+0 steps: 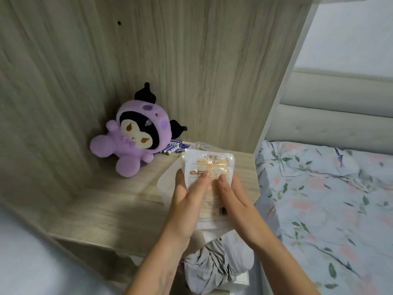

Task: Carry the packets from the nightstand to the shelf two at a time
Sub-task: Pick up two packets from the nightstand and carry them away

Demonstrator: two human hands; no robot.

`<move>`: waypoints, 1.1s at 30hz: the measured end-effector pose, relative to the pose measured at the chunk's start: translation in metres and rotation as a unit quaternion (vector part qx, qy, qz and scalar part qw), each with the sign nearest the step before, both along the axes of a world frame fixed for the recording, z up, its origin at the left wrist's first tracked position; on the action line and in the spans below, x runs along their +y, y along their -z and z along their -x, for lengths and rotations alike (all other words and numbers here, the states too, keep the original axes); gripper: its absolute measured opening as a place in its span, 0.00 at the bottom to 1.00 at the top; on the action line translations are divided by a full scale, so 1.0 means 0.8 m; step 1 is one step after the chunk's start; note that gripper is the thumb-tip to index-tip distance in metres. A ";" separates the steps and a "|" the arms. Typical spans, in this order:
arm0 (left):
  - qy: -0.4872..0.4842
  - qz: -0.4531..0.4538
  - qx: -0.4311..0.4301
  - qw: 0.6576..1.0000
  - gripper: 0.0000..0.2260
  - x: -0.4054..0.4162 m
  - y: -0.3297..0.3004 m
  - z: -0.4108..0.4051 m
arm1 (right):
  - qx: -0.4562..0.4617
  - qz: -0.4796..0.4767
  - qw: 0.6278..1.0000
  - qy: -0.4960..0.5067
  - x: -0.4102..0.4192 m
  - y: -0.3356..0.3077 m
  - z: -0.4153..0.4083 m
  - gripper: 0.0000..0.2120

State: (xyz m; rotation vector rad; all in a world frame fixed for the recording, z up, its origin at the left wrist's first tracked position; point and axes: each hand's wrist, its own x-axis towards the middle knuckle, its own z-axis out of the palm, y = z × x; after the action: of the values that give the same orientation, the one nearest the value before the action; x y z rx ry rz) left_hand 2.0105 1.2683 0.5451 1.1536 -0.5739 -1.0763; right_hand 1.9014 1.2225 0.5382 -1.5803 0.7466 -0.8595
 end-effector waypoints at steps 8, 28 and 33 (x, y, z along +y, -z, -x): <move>0.025 0.011 0.087 0.996 0.15 -0.033 -0.015 -0.009 | -0.112 -0.022 0.990 0.078 -0.041 0.004 -0.012 0.19; -0.050 0.011 0.167 0.985 0.14 -0.063 -0.010 -0.029 | -0.100 -0.058 0.993 -0.011 -0.113 -0.005 -0.032 0.13; -0.163 -0.012 -0.183 0.969 0.10 -0.045 0.020 -0.081 | 0.157 -0.066 0.976 -0.136 -0.183 -0.019 -0.032 0.16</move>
State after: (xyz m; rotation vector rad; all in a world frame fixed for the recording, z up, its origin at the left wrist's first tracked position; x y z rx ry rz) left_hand 2.0752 1.2324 0.5294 1.4244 -0.6304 -0.5915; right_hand 1.9269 1.0762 0.5532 -1.6692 0.7688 -0.3582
